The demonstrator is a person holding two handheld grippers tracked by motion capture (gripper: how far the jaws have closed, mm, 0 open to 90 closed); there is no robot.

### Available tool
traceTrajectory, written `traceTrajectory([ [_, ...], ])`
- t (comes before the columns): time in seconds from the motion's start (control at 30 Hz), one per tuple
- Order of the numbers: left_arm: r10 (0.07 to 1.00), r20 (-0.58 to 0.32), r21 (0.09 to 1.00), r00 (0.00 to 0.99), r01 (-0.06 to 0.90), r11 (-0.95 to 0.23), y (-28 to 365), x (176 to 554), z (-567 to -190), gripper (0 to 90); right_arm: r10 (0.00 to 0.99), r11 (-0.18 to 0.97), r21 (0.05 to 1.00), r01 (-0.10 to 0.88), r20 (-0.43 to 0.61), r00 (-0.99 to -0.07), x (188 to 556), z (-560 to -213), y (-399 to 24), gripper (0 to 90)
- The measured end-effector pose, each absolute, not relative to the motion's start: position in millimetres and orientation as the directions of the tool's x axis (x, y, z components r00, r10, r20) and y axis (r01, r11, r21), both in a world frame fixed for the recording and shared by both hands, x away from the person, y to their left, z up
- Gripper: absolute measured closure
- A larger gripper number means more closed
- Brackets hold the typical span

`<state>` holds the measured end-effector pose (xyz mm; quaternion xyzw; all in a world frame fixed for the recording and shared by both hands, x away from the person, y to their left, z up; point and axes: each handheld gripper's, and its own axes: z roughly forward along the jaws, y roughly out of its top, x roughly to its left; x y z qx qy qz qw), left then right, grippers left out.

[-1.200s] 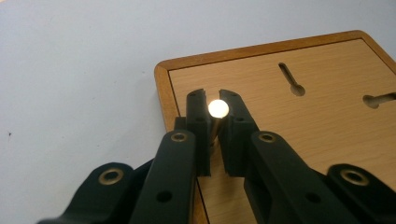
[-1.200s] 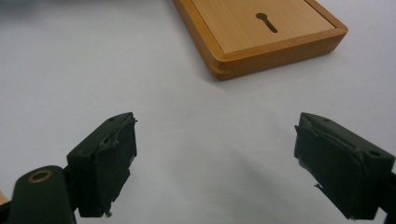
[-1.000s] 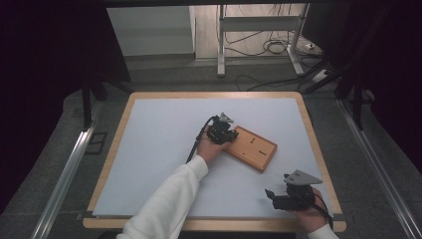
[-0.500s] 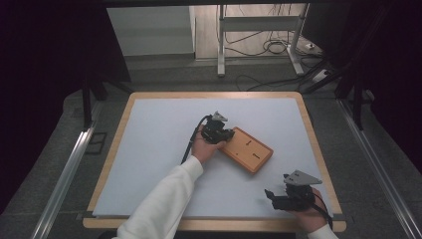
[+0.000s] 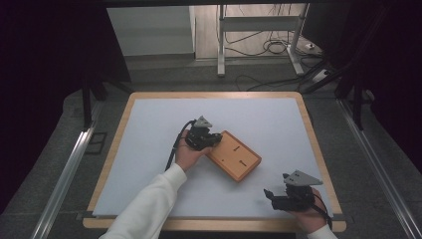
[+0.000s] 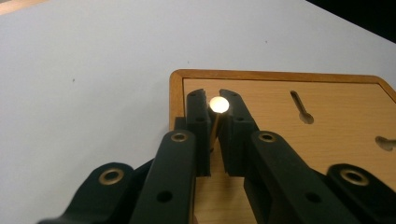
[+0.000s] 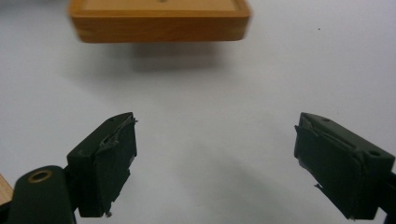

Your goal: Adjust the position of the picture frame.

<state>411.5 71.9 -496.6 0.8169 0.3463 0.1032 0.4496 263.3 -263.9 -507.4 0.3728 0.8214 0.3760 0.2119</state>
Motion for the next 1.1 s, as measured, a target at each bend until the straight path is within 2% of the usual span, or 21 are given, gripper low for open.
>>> traceTrajectory([
  [0.57, 0.638, -0.158, 0.808, 0.754, 0.47, -0.355, 114.6, 385.6, -513.8, 83.6, 0.763, 0.438, 0.786, 0.437, -0.069, -0.643, 261.7, -506.0, -261.0, 13.0],
  [0.93, 0.635, -0.158, 0.795, 0.756, 0.479, -0.373, 116.3, 389.6, -524.8, 83.0, 0.762, 0.445, 0.781, 0.439, -0.072, -0.644, 261.4, -507.0, -259.9, 13.0],
  [1.1, 0.641, -0.128, 0.797, 0.757, 0.463, -0.388, 115.1, 388.4, -527.7, 83.6, 0.762, 0.447, 0.778, 0.441, -0.073, -0.643, 261.8, -507.9, -259.7, 13.0],
])
